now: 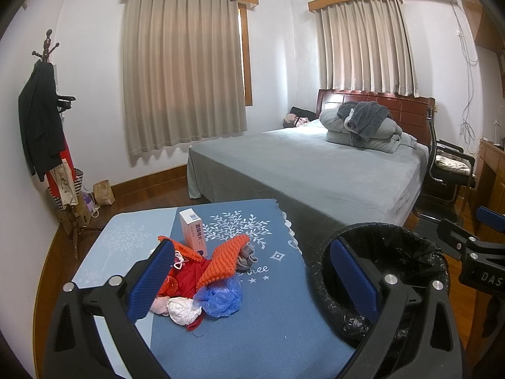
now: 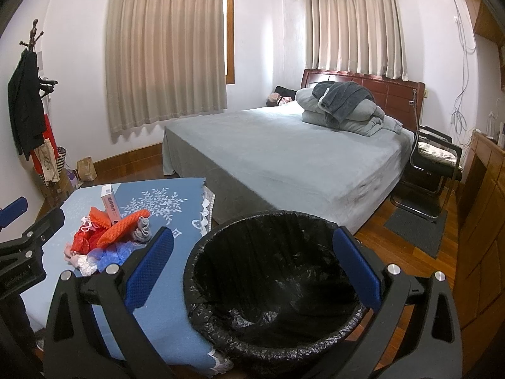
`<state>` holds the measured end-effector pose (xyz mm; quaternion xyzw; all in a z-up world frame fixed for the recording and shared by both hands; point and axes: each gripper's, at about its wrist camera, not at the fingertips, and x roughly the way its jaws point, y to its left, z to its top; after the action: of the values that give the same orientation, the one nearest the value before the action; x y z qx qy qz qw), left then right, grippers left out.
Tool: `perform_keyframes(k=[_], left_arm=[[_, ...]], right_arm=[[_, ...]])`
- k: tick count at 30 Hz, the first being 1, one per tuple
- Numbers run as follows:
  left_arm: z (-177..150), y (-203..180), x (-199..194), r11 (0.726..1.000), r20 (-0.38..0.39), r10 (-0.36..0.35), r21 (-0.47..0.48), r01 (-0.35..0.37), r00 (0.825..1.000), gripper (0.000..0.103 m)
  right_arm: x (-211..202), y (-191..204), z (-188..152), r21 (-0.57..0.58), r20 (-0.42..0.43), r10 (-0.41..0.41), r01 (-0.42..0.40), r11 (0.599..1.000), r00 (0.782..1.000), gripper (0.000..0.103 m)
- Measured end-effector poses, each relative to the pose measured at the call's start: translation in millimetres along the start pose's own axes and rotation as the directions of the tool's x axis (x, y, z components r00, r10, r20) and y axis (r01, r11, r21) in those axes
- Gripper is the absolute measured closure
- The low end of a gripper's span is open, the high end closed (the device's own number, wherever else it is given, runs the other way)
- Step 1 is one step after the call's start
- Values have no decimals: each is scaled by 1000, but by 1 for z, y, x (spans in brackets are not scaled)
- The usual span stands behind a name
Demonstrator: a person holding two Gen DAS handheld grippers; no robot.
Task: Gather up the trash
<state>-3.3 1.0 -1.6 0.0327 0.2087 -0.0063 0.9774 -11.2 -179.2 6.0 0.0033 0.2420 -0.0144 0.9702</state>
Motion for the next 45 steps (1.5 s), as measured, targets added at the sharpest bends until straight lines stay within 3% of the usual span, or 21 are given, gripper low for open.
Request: perform_keyframes(k=[30, 45], left_arm=[[-8, 11, 7, 1000, -4, 8, -8, -8, 1000, 6], [-48, 86, 37, 981, -37, 192, -34, -193, 981, 6]], right_arm=[[13, 15, -10, 5, -2, 15, -15, 1000, 1000, 5], [84, 82, -26, -4, -36, 173, -173, 985, 984, 5]])
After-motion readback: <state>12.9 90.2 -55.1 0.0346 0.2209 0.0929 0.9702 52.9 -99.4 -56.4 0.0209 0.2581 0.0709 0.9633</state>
